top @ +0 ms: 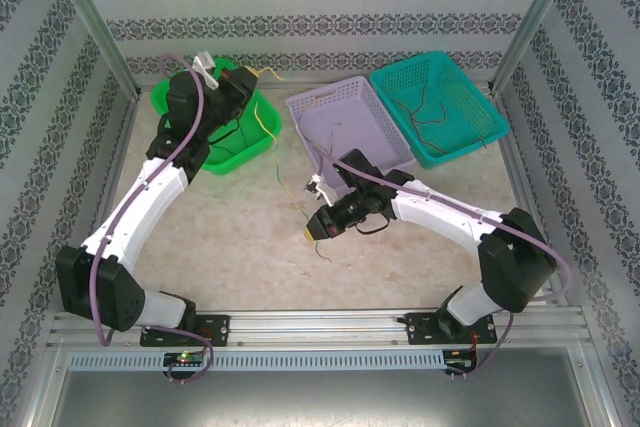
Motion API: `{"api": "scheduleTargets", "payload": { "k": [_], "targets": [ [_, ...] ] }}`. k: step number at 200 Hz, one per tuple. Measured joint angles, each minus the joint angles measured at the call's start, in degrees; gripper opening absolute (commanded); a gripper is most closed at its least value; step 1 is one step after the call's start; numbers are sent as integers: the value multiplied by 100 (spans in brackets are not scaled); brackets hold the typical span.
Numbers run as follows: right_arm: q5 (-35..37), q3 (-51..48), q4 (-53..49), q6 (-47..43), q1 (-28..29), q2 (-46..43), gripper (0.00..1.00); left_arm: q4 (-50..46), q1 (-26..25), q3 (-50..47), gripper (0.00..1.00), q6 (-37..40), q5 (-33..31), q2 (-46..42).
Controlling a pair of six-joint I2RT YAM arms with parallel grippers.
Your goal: Untangle the cables
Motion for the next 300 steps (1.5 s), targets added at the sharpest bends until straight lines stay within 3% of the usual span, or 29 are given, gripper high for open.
{"api": "scheduleTargets", "payload": {
  "k": [49, 87, 112, 138, 163, 199, 259, 300],
  "targets": [
    [-354, 299, 22, -262, -286, 393, 0, 804, 509, 197, 0, -428, 295, 415],
    [-560, 529, 44, -302, -367, 601, 0, 1519, 581, 236, 0, -903, 667, 741],
    [-400, 573, 11, -315, -367, 553, 24, 1740, 581, 236, 0, -1097, 942, 804],
    [518, 560, -109, -356, -367, 31, 42, 1803, 581, 229, 0, -1156, 1115, 745],
    [1661, 553, 87, -402, -361, -1021, 54, 1679, 566, 131, 0, -1143, 1193, 535],
    [3329, 584, 986, -566, 87, -1934, 59, 1043, 487, 101, 0, -942, 946, 116],
    [5976, 1934, 1867, -761, 1637, -317, 60, -219, -83, 107, 0, -638, -361, -343],
    [6926, 2597, 1978, -817, 1847, 382, 56, -675, -210, 107, 0, -610, -872, -444]
  ]
}}
